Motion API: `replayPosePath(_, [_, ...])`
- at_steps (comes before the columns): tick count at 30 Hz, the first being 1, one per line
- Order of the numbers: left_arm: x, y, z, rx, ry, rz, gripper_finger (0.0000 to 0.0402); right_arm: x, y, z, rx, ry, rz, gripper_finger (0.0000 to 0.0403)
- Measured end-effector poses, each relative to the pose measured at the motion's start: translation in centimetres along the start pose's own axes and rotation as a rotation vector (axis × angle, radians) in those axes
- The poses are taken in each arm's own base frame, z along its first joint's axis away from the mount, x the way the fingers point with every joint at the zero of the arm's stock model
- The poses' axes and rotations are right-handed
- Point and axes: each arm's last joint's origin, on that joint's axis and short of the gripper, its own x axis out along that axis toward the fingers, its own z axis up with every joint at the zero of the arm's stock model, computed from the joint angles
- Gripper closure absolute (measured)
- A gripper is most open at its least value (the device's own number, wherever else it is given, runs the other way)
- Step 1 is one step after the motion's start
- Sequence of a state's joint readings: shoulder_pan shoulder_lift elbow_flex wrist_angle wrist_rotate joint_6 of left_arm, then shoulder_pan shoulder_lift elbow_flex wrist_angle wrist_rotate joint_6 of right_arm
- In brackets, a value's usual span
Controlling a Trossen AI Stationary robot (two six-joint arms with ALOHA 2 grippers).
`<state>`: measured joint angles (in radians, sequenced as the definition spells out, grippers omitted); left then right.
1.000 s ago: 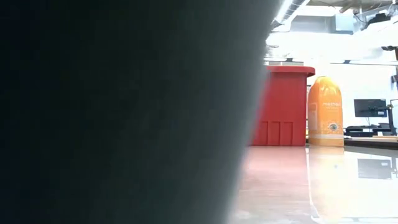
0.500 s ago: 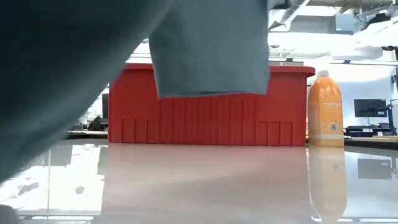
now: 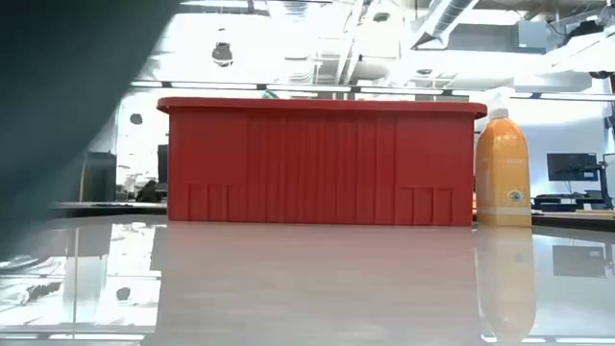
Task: Fold Laundry from Bin
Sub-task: Fold the light blue pants
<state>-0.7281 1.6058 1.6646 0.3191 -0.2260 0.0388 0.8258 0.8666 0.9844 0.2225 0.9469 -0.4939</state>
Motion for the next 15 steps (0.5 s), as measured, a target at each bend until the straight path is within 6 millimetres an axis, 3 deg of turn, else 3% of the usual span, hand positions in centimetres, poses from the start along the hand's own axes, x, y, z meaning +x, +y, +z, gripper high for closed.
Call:
replayPosePath(3, [0.0,0.1,-0.1,-0.050,0.009,0.041,0.0401,-0.3,2.2,-2.3,0.049,0.121,0.295,0.0112])
replayPosePath(8, [0.0,1.3,-1.3,-0.138,0.114,0.199,0.0391,0.9,8.2,-6.6,-0.084,0.268,0.393,0.0112])
replayPosePath(15, [-0.1,1.3,-2.6,-0.218,0.245,0.141,0.0340,4.1,14.4,-11.2,-0.374,0.306,0.097,0.0112])
